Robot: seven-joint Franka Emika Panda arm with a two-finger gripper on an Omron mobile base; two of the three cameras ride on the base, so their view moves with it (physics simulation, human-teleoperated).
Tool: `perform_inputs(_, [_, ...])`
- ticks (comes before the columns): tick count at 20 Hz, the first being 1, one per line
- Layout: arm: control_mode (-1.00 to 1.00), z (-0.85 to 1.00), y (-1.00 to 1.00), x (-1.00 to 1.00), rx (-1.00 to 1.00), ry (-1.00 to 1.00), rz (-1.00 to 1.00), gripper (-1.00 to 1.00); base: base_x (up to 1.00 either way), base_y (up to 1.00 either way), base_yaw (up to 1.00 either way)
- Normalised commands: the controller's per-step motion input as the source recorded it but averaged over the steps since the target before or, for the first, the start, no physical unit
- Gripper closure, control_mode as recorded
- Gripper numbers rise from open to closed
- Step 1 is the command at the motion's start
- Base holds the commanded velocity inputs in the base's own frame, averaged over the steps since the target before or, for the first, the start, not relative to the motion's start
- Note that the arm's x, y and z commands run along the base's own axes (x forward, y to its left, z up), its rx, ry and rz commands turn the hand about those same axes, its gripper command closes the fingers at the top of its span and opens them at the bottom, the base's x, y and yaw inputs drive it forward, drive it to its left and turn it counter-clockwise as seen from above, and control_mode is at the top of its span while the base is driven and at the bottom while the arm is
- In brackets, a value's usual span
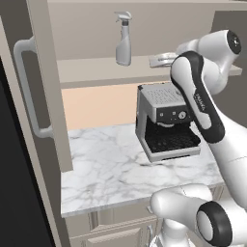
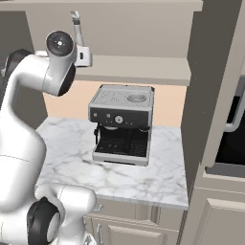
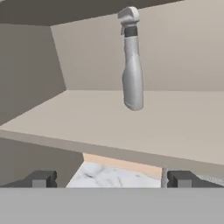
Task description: Move the cutting board and knife to the sink. Then move spray from the cabinet to the counter.
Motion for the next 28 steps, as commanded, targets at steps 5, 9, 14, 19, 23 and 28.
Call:
perform_inputs(5, [-1.0, 0.04, 0.0, 0.69, 0.1, 0.0, 0.0, -1.0, 0.0, 0.0, 0.0])
perform_inputs(9, [-1.0, 0.05, 0.03, 0.63, 0.01, 0.0, 0.0, -1.0, 0.0, 0.0, 0.0])
perform_inputs(14, [-1.0, 0.08, 0.11, 0.55, 0.0, 0.01, 0.0, -1.0, 0.0, 0.0, 0.0])
perform_inputs(19, [-1.0, 0.06, 0.19, 0.46, 0.0, 0.06, 0.02, -1.0, 0.0, 0.0, 0.0])
perform_inputs(23, [-1.0, 0.0, 0.1, 0.56, 0.0, 0.07, 0.06, -1.0, 0.0, 0.0, 0.0])
perform_inputs(28, [-1.0, 0.0, 0.02, 0.54, 0.0, 0.04, 0.06, -1.0, 0.0, 0.0, 0.0])
